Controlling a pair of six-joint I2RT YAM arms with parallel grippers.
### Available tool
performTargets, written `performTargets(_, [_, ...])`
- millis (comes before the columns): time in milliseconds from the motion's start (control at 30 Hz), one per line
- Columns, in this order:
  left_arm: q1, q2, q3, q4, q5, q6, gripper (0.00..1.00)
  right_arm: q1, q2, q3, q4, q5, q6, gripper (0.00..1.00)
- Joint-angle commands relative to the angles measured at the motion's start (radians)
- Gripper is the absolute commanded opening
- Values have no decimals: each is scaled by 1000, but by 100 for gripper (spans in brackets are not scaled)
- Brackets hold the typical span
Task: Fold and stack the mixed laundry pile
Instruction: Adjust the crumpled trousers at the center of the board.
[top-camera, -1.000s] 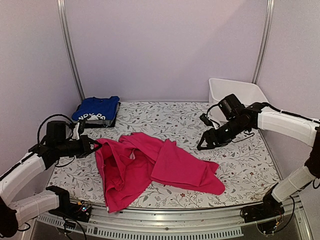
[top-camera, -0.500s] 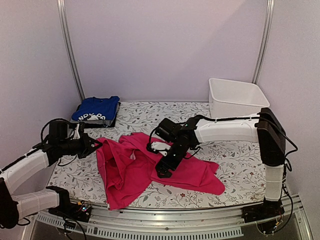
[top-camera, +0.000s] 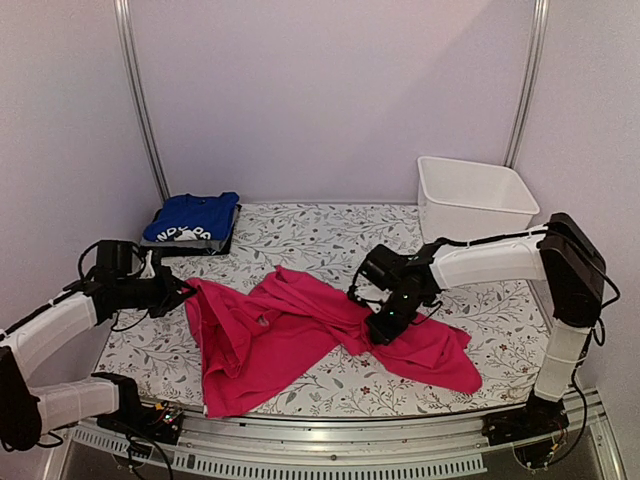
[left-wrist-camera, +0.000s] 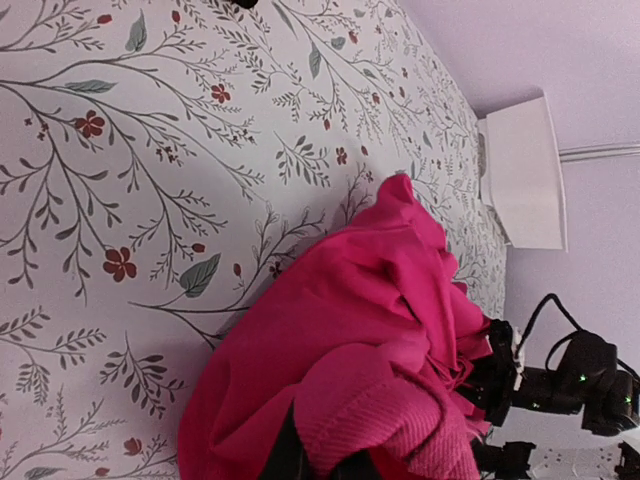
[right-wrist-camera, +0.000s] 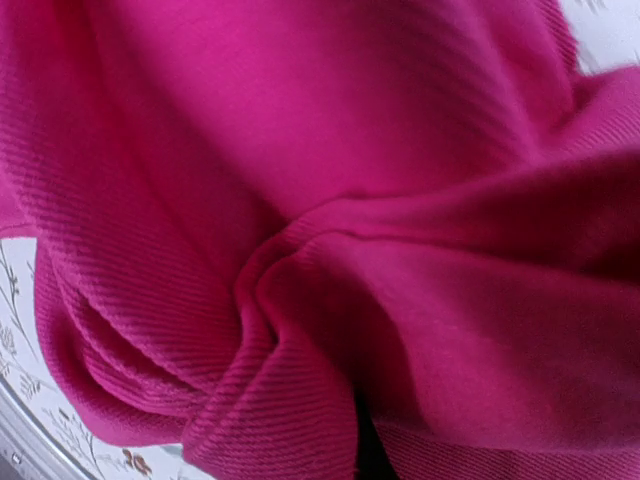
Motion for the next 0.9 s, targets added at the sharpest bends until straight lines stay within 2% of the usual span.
performTargets(0, [79, 24, 56, -23, -86, 5, 0, -110, -248, -189, -194, -166, 146, 0])
performTargets(100, [125, 110, 80, -29, -53, 37, 0, -190, -463, -251, -191, -328, 208, 0])
performTargets(233, [190, 358, 168, -81, 66, 169, 0, -329, -658, -307, -151, -543, 274, 0])
performTargets(367, [219, 488, 295, -141, 37, 293, 1, -526, -687, -343, -133, -632, 249, 0])
performTargets(467, [257, 561, 350, -153, 56, 337, 5, -656, -652, -312, -92, -629, 244, 0])
performTargets(500, [261, 582, 364, -150, 68, 346, 8, -670, -628, -286, -79, -605, 243, 4])
performTargets(533, [262, 600, 373, -144, 78, 350, 15, -673, -601, -260, -77, -565, 235, 14])
performTargets(633, [260, 591, 381, -120, 106, 358, 43, -675, -480, -189, -82, -464, 192, 45])
performTargets(700, [258, 526, 370, -113, 94, 360, 66, -686, -436, -148, -89, -417, 176, 51])
performTargets(733, [258, 493, 366, -121, 80, 364, 72, -694, -427, -129, -96, -389, 173, 55])
performTargets(800, [258, 439, 353, -151, 71, 380, 79, -703, -430, -101, -117, -336, 161, 63])
performTargets(867, [247, 387, 325, -155, 97, 378, 83, -705, -431, -37, -142, -351, 128, 64])
